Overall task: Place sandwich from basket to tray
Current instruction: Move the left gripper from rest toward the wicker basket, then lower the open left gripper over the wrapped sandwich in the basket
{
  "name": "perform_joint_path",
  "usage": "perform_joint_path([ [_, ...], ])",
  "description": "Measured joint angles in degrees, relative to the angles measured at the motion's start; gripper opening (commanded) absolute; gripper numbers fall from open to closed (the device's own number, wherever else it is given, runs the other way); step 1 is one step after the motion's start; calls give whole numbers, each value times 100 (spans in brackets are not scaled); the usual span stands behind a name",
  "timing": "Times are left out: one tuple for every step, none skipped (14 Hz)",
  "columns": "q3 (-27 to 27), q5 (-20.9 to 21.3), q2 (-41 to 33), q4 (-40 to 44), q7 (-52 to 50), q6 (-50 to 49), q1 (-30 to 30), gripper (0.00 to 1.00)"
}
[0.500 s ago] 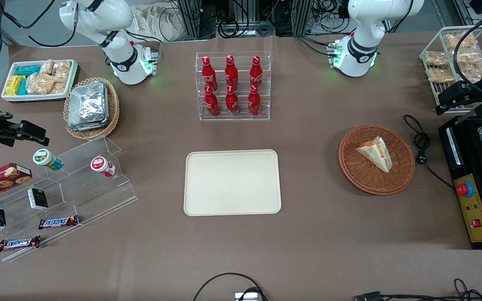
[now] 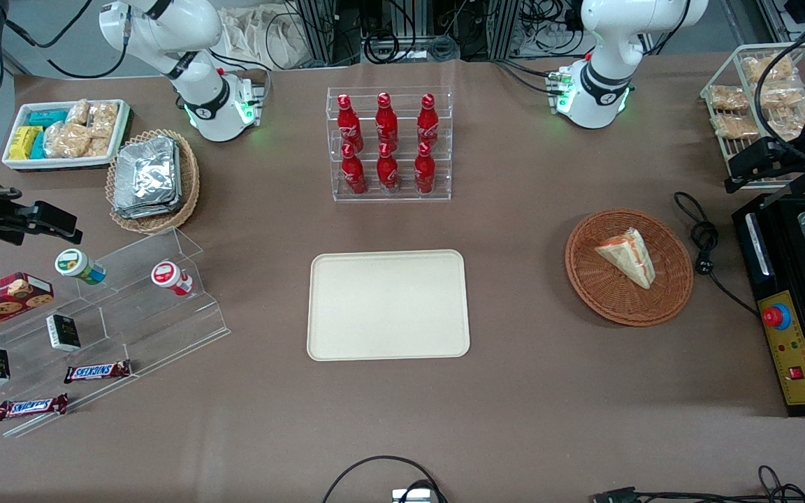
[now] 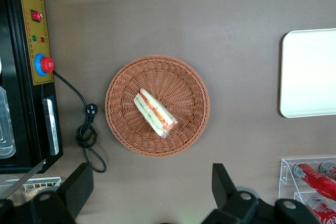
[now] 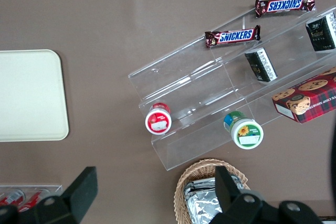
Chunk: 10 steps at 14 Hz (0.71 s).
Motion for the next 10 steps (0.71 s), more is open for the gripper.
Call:
perform_joint_path([
  [0,1,41,-21,-82,3,0,100],
  [0,1,80,-73,-190,20,0,100],
  [1,5,106,-171,-327,78,0,100],
  [1,11,121,-314,-488,186,1,100],
  [2,19,129,-501,-685,330,1,100],
  [2,37,130,-720,-893,526,1,100],
  [1,67,127,-973,-1105,766,1,100],
  [-1,92,112,-1239,-1315,1020,0,100],
  [-5,98,82,-1514,-1532,1271,-3,100],
  [-12,100,37,-1803,-1751,1518,-10,100],
])
